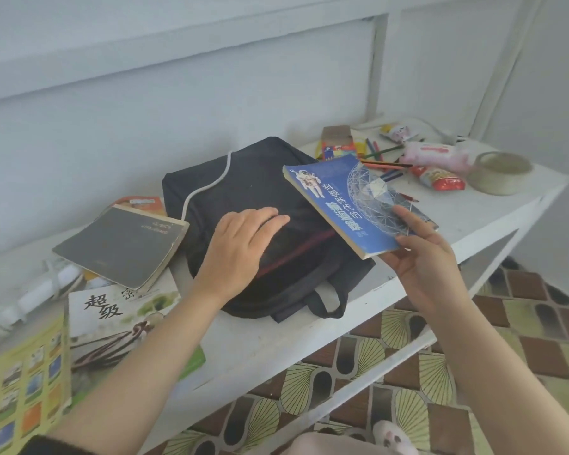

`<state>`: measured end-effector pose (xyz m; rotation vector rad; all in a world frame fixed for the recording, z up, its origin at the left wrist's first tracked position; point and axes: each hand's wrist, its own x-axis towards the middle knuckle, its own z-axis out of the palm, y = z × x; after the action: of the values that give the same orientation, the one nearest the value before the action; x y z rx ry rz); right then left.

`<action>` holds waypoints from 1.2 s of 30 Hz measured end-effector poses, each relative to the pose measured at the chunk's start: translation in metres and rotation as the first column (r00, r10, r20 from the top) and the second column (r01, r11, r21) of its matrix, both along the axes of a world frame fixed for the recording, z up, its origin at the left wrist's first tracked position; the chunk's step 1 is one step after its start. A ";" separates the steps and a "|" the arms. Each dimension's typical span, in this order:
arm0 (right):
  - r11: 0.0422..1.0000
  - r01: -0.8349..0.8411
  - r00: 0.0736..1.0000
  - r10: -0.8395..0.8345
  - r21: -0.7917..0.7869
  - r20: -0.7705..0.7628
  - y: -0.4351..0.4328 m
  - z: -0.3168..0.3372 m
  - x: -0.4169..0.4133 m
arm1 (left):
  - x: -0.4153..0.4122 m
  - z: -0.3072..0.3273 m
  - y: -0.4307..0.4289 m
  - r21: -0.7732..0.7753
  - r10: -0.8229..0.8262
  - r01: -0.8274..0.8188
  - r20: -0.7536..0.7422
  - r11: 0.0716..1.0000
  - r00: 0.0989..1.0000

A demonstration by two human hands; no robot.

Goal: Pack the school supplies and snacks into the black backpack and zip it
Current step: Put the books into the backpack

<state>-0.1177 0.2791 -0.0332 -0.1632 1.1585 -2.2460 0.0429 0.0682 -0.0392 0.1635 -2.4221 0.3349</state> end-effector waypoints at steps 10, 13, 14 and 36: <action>0.998 0.061 0.998 -0.061 -0.004 0.011 0.018 -0.006 0.001 | -0.011 0.015 -0.014 0.134 0.109 -0.191 0.460 0.973 0.881; 0.998 0.064 0.998 -0.064 0.007 0.019 0.022 -0.010 0.000 | -0.016 0.037 -0.024 0.421 0.060 -0.224 0.368 0.879 0.928; 0.998 0.062 0.998 -0.063 0.014 0.018 0.024 -0.012 -0.001 | -0.018 0.046 -0.035 0.531 0.050 -0.239 0.345 0.813 0.937; 0.951 -0.171 0.973 0.205 0.257 -0.110 0.034 -0.035 -0.011 | -0.025 0.020 -0.082 0.241 0.147 -0.363 0.615 0.900 0.774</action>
<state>-0.1283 0.3134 -0.0682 -0.3165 1.4198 -1.9308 0.0178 -0.0135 -0.0194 0.6488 -3.0738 0.0666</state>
